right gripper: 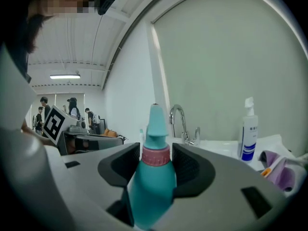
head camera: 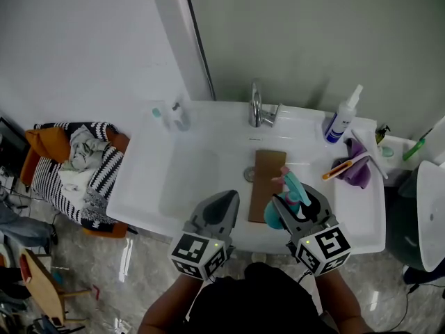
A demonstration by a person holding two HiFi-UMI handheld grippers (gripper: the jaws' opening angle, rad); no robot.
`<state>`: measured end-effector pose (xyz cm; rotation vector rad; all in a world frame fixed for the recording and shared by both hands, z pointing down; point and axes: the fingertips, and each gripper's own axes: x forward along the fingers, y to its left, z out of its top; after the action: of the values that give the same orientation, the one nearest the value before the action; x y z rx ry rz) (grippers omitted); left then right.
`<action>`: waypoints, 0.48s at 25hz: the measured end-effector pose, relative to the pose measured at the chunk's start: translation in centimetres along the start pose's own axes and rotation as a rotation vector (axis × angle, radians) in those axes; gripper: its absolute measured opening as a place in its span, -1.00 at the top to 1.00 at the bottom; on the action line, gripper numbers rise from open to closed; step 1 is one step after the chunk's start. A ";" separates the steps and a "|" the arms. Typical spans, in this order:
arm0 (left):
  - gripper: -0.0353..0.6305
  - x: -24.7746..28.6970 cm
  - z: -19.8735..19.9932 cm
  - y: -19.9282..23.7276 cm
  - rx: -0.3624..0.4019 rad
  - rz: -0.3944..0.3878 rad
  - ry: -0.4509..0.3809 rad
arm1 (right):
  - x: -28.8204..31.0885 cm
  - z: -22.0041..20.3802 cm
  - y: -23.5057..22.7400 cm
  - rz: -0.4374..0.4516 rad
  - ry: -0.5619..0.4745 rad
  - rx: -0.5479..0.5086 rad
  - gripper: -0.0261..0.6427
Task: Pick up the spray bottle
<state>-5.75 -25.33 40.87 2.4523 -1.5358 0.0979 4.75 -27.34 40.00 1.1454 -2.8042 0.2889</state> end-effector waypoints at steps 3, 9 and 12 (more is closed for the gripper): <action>0.87 0.2 0.2 -0.3 0.008 0.000 -0.001 | -0.2 -0.1 -0.6 -0.016 0.005 -0.012 0.32; 0.87 0.6 0.5 -1.1 0.030 -0.022 -0.003 | -0.7 0.1 -0.8 -0.022 -0.004 -0.008 0.32; 0.87 0.5 0.5 -1.3 0.033 -0.028 -0.002 | -0.9 0.3 -0.7 -0.024 -0.011 -0.003 0.32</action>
<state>-4.45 -25.34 40.24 2.4995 -1.5117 0.1164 5.91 -27.24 39.67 1.1825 -2.7972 0.2778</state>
